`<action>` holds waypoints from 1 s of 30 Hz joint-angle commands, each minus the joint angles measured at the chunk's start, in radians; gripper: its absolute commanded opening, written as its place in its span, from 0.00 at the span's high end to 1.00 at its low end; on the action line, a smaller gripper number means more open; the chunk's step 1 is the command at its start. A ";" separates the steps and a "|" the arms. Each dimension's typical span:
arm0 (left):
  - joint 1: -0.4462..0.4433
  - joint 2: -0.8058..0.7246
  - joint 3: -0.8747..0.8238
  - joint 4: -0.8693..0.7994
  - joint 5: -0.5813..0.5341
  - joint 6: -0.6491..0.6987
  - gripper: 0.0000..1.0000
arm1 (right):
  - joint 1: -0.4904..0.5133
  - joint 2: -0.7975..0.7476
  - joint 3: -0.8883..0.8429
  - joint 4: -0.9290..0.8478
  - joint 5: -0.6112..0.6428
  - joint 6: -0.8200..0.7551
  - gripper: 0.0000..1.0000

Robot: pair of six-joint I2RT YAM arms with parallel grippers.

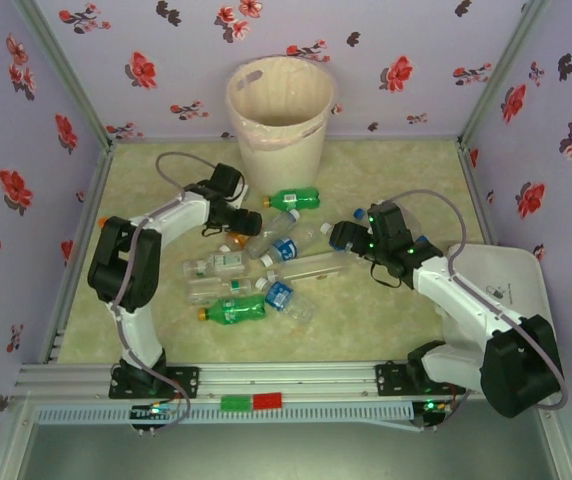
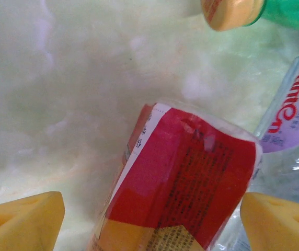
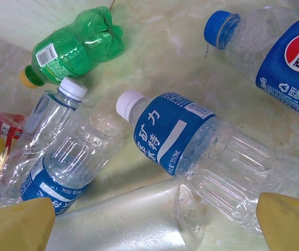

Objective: Put the plastic bottles in the bin

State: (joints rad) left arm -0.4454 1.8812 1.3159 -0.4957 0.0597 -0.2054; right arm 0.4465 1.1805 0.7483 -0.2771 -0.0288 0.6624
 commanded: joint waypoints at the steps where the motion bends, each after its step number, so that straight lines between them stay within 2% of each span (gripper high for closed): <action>1: -0.004 0.035 0.027 -0.031 -0.026 0.018 0.15 | -0.002 -0.003 -0.008 0.022 0.012 -0.007 0.00; 8: -0.005 0.064 0.039 -0.018 -0.049 0.010 0.22 | -0.002 -0.005 0.001 0.006 0.024 -0.018 0.00; 16: 0.009 0.092 0.046 -0.018 -0.090 0.003 0.24 | -0.002 -0.009 0.005 -0.009 0.031 -0.026 0.00; 20: 0.014 0.088 0.042 -0.014 -0.099 0.000 0.33 | -0.001 -0.011 0.008 -0.013 0.035 -0.028 0.00; 25: 0.015 0.048 0.023 0.006 -0.123 -0.010 0.48 | -0.002 -0.007 0.008 -0.011 0.037 -0.029 0.00; 30: 0.025 -0.051 -0.018 0.046 -0.165 -0.027 0.54 | -0.002 -0.004 0.005 -0.013 0.036 -0.030 0.00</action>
State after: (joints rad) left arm -0.4335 1.9217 1.3159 -0.4786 -0.0574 -0.2111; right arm 0.4465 1.1805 0.7483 -0.2741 -0.0174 0.6537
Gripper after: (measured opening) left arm 0.562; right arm 0.996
